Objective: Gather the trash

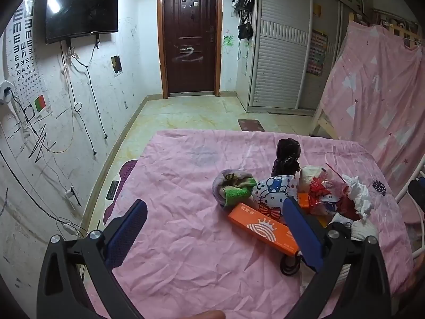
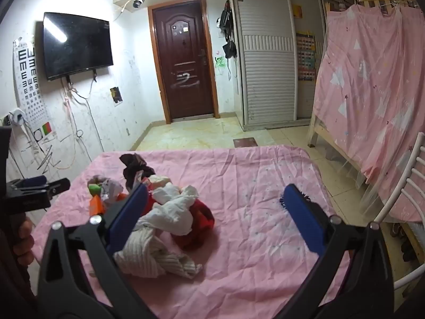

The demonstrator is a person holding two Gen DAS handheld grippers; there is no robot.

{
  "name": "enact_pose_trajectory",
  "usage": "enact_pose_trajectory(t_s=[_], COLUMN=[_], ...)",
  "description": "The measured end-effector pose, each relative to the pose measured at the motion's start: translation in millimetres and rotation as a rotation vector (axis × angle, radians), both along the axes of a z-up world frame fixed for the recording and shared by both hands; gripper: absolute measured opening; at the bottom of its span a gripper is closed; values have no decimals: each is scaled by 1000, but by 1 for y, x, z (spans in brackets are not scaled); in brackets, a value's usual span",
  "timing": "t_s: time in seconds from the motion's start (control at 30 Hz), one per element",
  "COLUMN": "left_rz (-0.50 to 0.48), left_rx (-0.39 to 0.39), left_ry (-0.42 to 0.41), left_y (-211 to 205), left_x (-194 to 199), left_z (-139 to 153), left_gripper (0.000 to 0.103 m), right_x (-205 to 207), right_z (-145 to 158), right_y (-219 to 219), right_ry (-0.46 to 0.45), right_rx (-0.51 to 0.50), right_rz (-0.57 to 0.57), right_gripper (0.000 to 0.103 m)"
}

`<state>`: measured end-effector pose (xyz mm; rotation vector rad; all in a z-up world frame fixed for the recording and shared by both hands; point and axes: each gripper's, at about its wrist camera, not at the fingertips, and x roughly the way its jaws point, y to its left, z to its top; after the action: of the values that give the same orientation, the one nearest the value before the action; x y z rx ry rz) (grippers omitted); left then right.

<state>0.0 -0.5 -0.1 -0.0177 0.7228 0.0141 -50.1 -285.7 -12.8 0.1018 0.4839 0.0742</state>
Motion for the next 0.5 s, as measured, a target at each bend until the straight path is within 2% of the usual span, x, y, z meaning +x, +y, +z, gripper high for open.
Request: enact_pose_trajectory(t_s=[0.5], left_rz=[-4], left_rx=[4], left_ry=[-4], left_y=[-6], left_x=[-2], left_z=[0], left_gripper=[95], right_x=[-3], right_z=[2], right_y=[-5], right_ry=[0], right_rx=[-5], right_rz=[-5], right_gripper=[99])
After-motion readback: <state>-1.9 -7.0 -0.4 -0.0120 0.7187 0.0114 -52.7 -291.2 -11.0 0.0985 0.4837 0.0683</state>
